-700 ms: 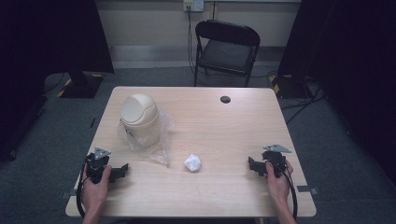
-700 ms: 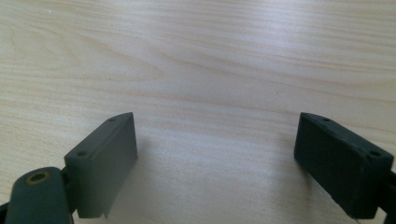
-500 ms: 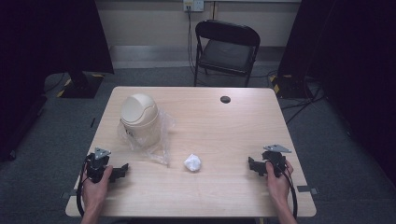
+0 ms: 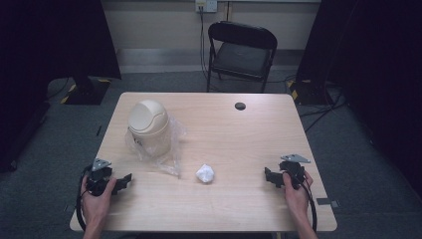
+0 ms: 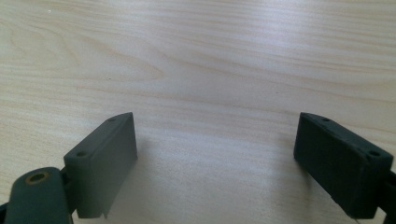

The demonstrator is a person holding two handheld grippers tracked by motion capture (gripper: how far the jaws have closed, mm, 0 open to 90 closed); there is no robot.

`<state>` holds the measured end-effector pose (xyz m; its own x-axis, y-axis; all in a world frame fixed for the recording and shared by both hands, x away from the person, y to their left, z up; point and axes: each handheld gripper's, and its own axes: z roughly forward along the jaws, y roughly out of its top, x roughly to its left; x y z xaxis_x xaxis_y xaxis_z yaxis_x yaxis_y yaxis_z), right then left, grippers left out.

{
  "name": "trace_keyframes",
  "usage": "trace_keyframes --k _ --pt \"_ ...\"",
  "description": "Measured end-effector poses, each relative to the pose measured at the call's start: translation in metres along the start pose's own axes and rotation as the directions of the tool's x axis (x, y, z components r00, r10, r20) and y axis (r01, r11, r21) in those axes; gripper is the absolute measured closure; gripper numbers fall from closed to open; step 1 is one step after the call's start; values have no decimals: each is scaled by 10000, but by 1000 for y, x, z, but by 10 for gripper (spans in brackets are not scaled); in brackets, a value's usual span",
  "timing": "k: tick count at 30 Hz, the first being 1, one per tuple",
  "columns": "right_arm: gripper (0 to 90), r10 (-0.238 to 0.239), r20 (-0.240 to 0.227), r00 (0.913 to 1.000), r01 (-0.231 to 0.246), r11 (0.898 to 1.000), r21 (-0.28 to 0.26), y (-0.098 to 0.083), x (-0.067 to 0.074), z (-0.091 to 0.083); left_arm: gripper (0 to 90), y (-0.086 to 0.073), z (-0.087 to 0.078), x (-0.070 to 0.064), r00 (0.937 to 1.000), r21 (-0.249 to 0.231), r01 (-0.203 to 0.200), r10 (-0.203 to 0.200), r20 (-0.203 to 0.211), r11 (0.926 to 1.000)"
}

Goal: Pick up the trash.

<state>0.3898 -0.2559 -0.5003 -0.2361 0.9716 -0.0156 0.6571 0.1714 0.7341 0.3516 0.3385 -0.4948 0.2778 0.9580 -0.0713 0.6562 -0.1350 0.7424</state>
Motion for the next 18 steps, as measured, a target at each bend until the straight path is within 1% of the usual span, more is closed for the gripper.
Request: trace_keyframes --k 1,4,5,6,7,8,9,11,12,14,15,16,17,18 --pt "124 -7 0 10000 7 10000 2 0 0 0 160 0 -2 0 10000 -12 -6 6 -65 10000" --pt "124 -3 -1 10000 3 10000 3 0 0 0 169 2 -7 0 9999 -245 25 -22 137 9997" --pt "124 -3 -1 10000 3 10000 3 0 0 0 171 6 -11 -2 9995 -584 -21 40 313 9983" --pt "124 -3 -1 10000 3 10000 3 0 0 0 178 6 -11 -2 9995 -584 -21 40 313 9983" --pt "124 3 2 10000 -3 10000 1 0 0 0 178 8 -14 -3 9992 -749 -86 115 379 9972" --pt "124 2 1 10000 -2 10000 3 0 0 0 179 12 -16 -7 9988 -845 -393 417 268 9957" --pt "124 -5 -1 10000 5 10000 3 0 0 0 179 15 -17 -10 9970 -892 -667 698 324 9938" --pt "124 -3 1 10000 3 10000 4 0 0 0 180 21 -18 -15 9943 -1005 -822 886 602 9915" --pt "124 -5 -1 10000 5 10000 3 0 0 0 185 24 -18 -16 9929 -1080 -900 976 678 9901" --pt "123 -7 -1 10000 7 10000 3 0 0 0 218 30 -19 -20 9875 -1224 -1215 1324 853 9850" --pt "124 3 2 10000 -3 10000 0 0 0 0 219 34 -20 -22 9855 -1282 -1361 1475 841 9824" --pt "124 0 1 10000 0 10000 2 0 0 0 217 37 -20 -23 9850 -1327 -1389 1507 838 9814" --pt "123 2 0 10000 -2 10000 2 0 0 0 216 42 -21 -23 9851 -1463 -1270 1420 968 9810" --pt "123 2 0 10000 -2 10000 2 0 0 0 216 47 -21 -24 9822 -1583 -1259 1455 1185 9793"
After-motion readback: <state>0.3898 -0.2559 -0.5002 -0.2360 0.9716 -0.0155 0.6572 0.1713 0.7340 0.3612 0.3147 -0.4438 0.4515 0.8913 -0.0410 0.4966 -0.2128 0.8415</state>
